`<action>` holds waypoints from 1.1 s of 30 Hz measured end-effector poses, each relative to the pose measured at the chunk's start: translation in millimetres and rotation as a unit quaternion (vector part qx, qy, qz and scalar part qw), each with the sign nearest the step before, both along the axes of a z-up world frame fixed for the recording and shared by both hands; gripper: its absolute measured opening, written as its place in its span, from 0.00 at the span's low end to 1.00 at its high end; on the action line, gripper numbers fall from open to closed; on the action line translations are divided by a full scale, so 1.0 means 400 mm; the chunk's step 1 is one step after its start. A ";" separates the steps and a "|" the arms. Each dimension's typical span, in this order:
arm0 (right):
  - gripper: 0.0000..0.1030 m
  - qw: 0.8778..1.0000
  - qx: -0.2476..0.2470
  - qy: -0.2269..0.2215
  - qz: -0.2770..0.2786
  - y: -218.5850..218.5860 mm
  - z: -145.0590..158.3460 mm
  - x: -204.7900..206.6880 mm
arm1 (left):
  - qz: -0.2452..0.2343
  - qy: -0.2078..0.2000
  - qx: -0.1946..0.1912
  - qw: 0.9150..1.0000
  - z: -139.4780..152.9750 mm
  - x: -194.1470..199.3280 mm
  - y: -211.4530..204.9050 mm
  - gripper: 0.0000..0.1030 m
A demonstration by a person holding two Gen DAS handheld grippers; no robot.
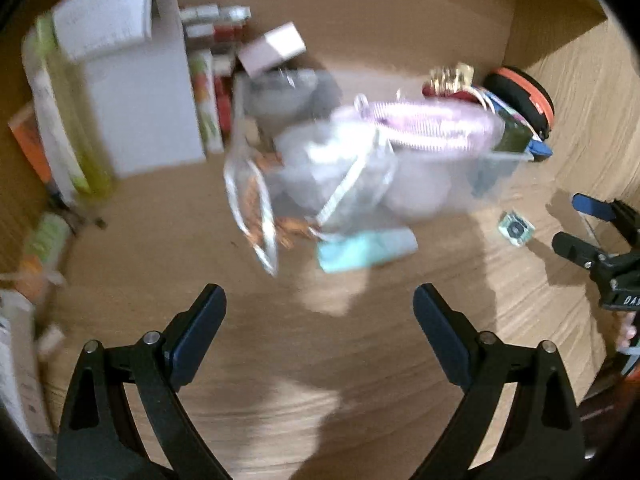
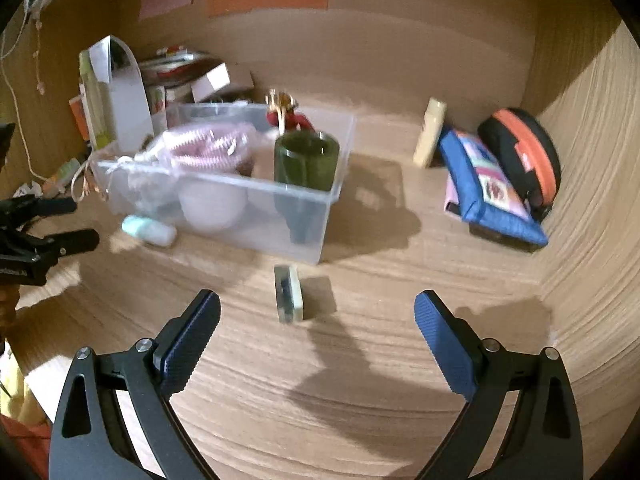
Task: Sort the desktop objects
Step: 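Withdraw both open grippers from the box toward the loose items, then grasp the mint-blue cylinder with the left gripper while the right grasps the small green-white box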
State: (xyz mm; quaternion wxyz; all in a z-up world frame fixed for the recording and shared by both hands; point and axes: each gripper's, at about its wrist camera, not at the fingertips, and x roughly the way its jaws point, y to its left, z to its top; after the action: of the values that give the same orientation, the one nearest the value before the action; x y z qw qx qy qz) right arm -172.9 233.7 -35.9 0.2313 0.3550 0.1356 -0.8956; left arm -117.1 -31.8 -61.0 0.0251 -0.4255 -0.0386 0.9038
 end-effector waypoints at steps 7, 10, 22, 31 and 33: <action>0.94 0.999 0.006 -0.019 0.036 -0.016 -0.029 -0.006 | 0.016 -0.020 0.006 1.000 -0.025 -0.045 0.053 0.93; 0.93 0.998 0.005 -0.023 0.055 -0.028 -0.034 -0.010 | 0.016 -0.024 -0.002 1.000 -0.032 -0.059 0.080 0.93; 0.47 0.993 0.013 -0.066 0.093 -0.053 -0.065 -0.072 | 0.027 -0.038 -0.028 0.999 -0.050 -0.114 0.126 0.93; 0.31 0.990 -0.007 -0.093 0.109 -0.061 -0.087 -0.088 | 0.041 -0.028 -0.029 0.998 -0.049 -0.124 0.136 0.87; 0.24 0.989 -0.007 -0.096 0.115 -0.062 -0.092 -0.088 | 0.040 -0.023 -0.031 0.998 -0.046 -0.131 0.137 0.78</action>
State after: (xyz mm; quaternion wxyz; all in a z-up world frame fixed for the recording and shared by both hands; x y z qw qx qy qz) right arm -208.2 208.7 -72.6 0.3475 0.4196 0.1468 -0.8256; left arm -169.3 23.2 -79.6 -0.0251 -0.4452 -0.0277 0.8946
